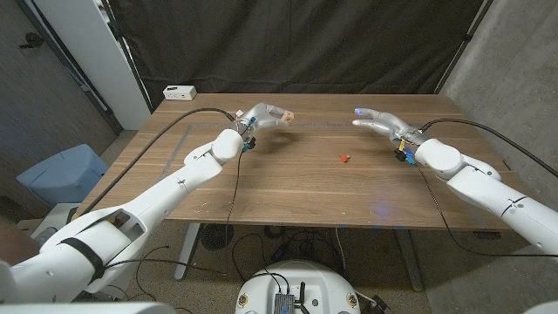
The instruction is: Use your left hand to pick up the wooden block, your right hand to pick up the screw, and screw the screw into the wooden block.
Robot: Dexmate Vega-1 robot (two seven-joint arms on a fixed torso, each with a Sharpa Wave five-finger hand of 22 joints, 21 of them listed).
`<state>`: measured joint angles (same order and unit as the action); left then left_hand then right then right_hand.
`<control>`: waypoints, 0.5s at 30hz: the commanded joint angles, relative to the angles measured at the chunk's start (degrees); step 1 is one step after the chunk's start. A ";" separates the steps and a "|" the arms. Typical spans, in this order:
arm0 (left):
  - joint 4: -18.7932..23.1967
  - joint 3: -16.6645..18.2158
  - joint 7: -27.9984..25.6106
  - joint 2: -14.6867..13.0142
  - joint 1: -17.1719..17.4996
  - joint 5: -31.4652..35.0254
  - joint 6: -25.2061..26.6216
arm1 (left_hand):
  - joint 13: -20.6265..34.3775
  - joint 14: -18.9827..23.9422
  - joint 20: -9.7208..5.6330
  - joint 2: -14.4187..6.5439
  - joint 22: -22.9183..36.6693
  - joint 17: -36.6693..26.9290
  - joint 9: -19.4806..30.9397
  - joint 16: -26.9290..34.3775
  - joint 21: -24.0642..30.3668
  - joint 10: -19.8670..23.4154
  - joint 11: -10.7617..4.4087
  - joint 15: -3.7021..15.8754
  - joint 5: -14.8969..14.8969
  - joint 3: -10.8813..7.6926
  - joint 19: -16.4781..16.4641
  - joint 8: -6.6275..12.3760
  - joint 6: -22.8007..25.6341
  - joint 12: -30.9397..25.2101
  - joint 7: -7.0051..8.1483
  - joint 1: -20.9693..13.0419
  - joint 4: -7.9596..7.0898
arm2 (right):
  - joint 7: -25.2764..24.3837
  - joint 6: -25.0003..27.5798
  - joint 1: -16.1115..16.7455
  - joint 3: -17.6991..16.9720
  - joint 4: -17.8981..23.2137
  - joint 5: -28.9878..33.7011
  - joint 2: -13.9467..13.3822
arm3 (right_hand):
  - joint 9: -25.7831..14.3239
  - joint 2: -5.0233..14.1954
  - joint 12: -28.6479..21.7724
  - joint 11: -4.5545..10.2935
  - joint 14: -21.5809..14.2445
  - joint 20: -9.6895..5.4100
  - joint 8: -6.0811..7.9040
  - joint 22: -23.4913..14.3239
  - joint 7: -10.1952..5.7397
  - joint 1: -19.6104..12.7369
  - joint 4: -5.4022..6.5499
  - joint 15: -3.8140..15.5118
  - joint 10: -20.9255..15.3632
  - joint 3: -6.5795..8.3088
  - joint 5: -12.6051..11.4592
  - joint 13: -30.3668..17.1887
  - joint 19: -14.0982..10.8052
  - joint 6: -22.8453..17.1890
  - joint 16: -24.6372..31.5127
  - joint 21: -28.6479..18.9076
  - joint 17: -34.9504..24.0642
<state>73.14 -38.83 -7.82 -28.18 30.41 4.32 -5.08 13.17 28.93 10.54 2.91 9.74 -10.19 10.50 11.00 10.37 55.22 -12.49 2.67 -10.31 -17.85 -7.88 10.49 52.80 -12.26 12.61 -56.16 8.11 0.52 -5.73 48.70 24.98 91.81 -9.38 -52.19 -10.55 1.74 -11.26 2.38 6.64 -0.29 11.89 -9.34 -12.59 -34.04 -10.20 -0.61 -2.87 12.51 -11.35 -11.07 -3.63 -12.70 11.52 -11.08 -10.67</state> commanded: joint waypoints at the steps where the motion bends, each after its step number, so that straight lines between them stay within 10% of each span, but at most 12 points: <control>1: -6.64 -0.24 4.73 2.93 -2.01 -7.52 -4.36 | 0.24 -0.31 0.17 -0.76 0.17 -0.19 0.32 -0.03 -0.05 -0.17 0.06 -0.20 0.21 0.10 0.97 0.36 0.17 0.05 -0.03 0.22 -0.09 | 2.91 -0.57 -1.45 1.14 0.70 4.95 -3.48 | -0.21 -0.21 -0.22 0.19 -0.13 0.23 0.37 -0.19 0.07 -0.98 -0.19 -0.06 0.41 0.32 0.07 -0.20 -0.63 -0.57 0.40 -0.20 -0.11; 15: -10.32 0.24 7.33 4.40 -2.55 -12.23 -7.14 | 0.02 -1.38 0.11 -1.39 0.19 -0.23 0.32 -0.12 0.12 -1.47 0.10 -0.11 0.09 0.04 1.61 0.28 -0.19 0.53 -0.03 0.05 -0.07 | 6.17 -3.38 -4.15 3.37 0.84 14.27 -6.31 | -0.33 -0.70 -0.11 0.70 -0.42 0.21 0.57 -0.18 0.02 -3.31 -0.28 0.21 0.81 1.12 0.27 -0.22 -1.37 -1.53 0.34 -0.17 -0.13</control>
<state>65.54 -38.97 -2.46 -25.02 28.30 -3.96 -10.44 13.12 27.96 10.53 2.31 9.73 -10.29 10.55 11.00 10.36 54.02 -12.48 2.54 -10.31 -17.78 -6.65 10.57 52.68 -11.85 12.71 -55.96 8.18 4.54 -7.68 46.51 26.75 92.35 -1.90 -56.22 -10.70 1.15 -11.26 2.89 6.41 0.00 12.11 -9.35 -12.61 -36.59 -10.37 -0.38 -2.35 13.15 -11.35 -11.06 -4.53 -13.74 11.52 -11.08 -10.67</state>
